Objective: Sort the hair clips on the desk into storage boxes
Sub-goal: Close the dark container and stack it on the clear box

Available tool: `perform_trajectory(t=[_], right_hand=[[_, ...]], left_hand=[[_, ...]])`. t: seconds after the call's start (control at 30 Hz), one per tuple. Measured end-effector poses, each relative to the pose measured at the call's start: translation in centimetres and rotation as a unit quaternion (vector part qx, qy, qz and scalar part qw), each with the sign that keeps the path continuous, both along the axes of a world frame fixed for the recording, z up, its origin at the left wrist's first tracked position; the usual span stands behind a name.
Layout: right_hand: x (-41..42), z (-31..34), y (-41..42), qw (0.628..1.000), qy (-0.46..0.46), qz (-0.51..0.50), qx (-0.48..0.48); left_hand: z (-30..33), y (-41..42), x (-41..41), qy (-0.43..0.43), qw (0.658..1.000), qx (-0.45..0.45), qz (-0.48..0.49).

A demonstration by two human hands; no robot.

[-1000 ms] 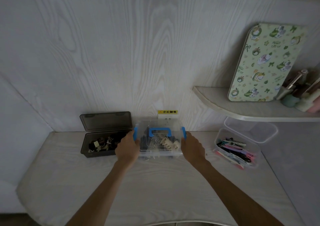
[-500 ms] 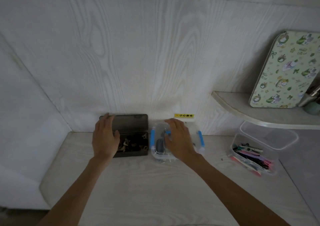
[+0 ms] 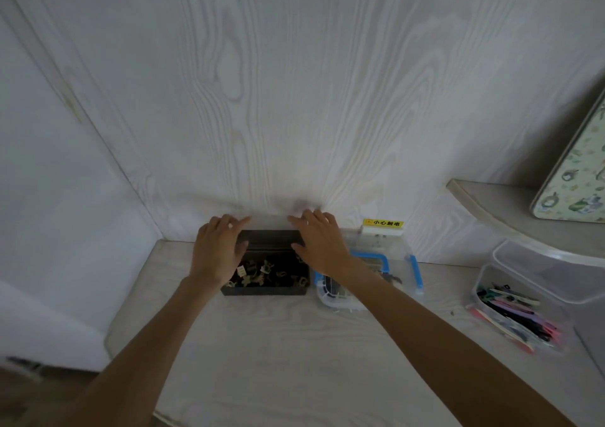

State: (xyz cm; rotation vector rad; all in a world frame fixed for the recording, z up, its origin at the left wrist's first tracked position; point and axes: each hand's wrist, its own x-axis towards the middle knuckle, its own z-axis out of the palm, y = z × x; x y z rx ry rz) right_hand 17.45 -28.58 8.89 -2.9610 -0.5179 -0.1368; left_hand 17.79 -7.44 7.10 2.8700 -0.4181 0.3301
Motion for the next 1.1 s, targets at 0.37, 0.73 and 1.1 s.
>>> perform_trajectory(t=[0.37, 0.73, 1.1], right_hand=[[-5.0, -4.7, 1.8, 0.988, 0.043, 0.107, -0.101], [-6.8, -7.3, 3.3, 0.956, 0.016, 0.115, -0.269], [-6.8, -7.0, 3.1, 0.964, 0.081, 0.090, -0.238]], left_hand=[[-5.3, 3.7, -6.2, 0.080, 0.995, -0.020, -0.058], [-6.7, 3.6, -6.8, 0.035, 0.995, 0.059, -0.078], [-7.3, 2.7, -7.4, 0.015, 0.999, 0.018, -0.042]])
